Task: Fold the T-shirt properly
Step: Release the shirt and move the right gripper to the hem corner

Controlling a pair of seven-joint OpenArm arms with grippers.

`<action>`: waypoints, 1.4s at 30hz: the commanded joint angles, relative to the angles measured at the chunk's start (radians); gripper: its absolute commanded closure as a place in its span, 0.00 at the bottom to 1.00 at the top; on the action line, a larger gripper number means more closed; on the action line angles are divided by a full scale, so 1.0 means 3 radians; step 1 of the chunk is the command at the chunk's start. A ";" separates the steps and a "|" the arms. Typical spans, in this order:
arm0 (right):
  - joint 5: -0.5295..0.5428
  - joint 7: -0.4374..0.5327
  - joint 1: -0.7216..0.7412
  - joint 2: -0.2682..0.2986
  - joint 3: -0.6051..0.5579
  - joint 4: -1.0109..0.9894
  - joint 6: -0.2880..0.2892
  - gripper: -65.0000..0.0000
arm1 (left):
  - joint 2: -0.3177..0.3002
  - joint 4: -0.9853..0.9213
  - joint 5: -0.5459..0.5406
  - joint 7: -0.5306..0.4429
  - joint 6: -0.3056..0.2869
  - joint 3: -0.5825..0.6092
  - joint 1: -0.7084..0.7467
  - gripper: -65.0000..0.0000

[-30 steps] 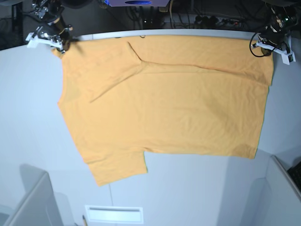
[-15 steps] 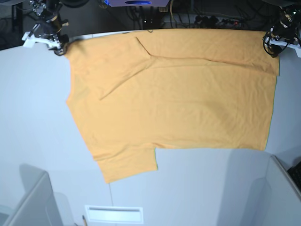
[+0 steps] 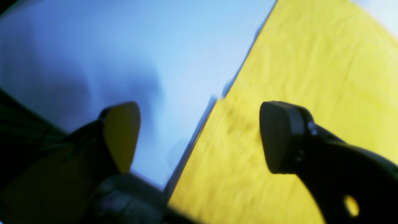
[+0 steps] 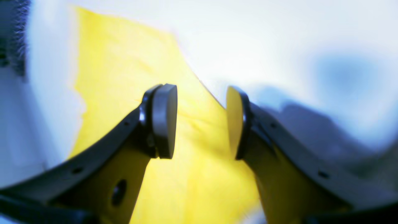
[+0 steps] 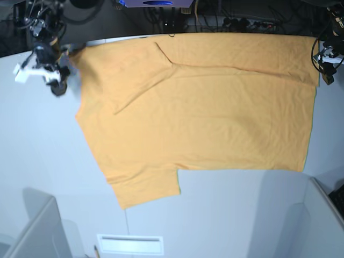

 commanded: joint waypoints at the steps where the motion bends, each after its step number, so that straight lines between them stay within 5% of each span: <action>1: -0.0065 0.0052 0.0147 0.0179 -0.0100 -0.0028 0.0032 0.62 | -0.0045 0.0055 -0.0026 -0.0069 -0.0053 -0.0017 -0.0002 0.24; 6: -0.0274 0.0052 0.0827 0.0716 -0.0637 -0.0534 0.0047 0.61 | -0.0050 0.0055 -0.0016 -0.0069 -0.0094 0.0069 -0.0074 1.00; 12: -0.0274 -0.0137 0.1804 0.0900 -0.1076 -0.1358 0.0246 0.45 | -0.0040 0.0055 -0.0006 -0.0069 -0.0099 0.0064 -0.0074 1.00; 18: -0.0300 -0.0592 0.3032 0.0880 -0.1087 -0.3010 0.0855 0.45 | -0.0045 0.0030 -0.0001 -0.0069 -0.0099 0.0049 -0.0074 1.00; 25: -0.0561 -0.0603 0.3937 0.0895 -0.1092 -0.4662 0.1423 0.45 | -0.0040 -0.0001 -0.0001 -0.0069 -0.0099 0.0044 0.0008 1.00; 31: -0.1297 -0.0301 0.4228 0.0767 -0.1082 -0.5368 0.1704 0.45 | -0.0040 0.0004 -0.0006 -0.0069 -0.0099 0.0044 0.0023 1.00; 35: -0.1338 -0.0321 0.4249 0.0675 -0.1087 -0.5409 0.1985 0.45 | -0.0045 0.0004 -0.0006 -0.0069 -0.0099 0.0044 0.0013 1.00; 42: -0.1343 -0.0316 0.4249 0.0578 -0.1322 -0.5409 0.1985 0.45 | -0.0050 -0.0006 -0.0001 -0.0069 -0.0099 0.0049 -0.0013 1.00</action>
